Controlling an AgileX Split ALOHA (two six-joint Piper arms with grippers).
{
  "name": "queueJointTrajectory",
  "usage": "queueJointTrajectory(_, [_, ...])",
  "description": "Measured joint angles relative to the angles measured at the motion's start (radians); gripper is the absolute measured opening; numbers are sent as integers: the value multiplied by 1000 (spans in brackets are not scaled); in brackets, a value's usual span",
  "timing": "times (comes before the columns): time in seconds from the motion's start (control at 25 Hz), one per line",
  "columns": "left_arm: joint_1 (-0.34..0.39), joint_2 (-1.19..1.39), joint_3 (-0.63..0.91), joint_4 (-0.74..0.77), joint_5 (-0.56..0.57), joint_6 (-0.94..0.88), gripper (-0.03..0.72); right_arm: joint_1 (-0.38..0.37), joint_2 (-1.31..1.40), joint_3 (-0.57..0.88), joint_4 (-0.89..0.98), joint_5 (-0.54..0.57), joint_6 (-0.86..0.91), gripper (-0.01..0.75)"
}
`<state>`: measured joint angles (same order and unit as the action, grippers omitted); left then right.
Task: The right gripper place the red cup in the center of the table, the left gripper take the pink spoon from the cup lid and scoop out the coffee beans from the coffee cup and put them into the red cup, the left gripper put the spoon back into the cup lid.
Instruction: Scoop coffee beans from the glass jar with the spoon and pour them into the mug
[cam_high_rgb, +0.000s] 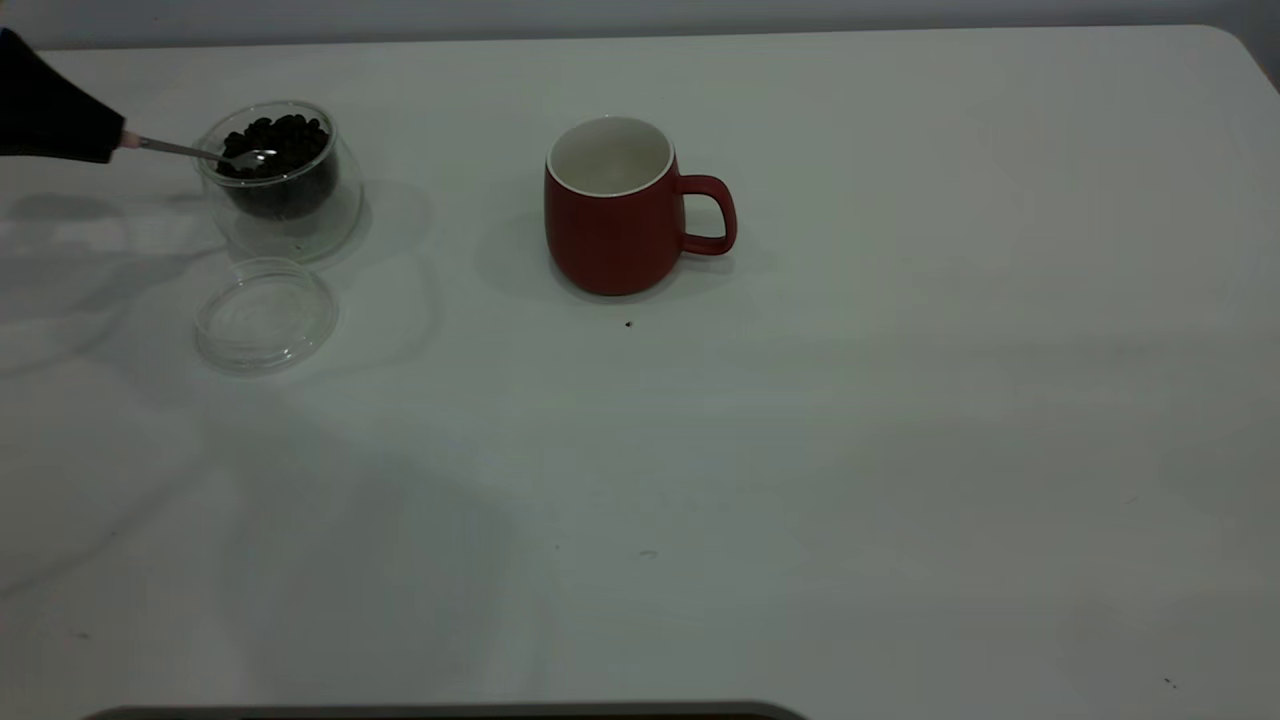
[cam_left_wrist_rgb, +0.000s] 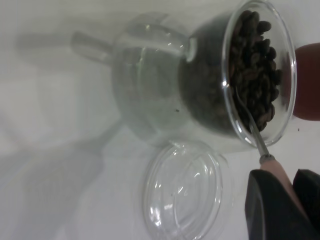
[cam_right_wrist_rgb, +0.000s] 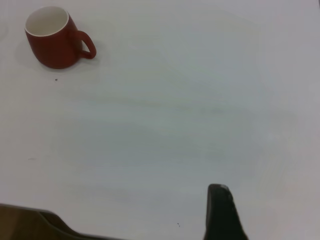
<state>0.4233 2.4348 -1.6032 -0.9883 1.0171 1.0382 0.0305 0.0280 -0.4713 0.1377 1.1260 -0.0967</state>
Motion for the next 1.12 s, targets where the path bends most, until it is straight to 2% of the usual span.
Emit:
queueJointTrajectory(0.2, [41, 0, 0, -19, 29, -4, 111, 0, 0, 0, 0, 0, 0, 506])
queueJointTrajectory(0.76, [43, 70, -3, -134, 70, 23, 111, 0, 0, 0, 0, 0, 0, 506])
queueJointTrajectory(1.12, [43, 70, -6, -143, 102, 26, 111, 0, 0, 0, 0, 0, 0, 501])
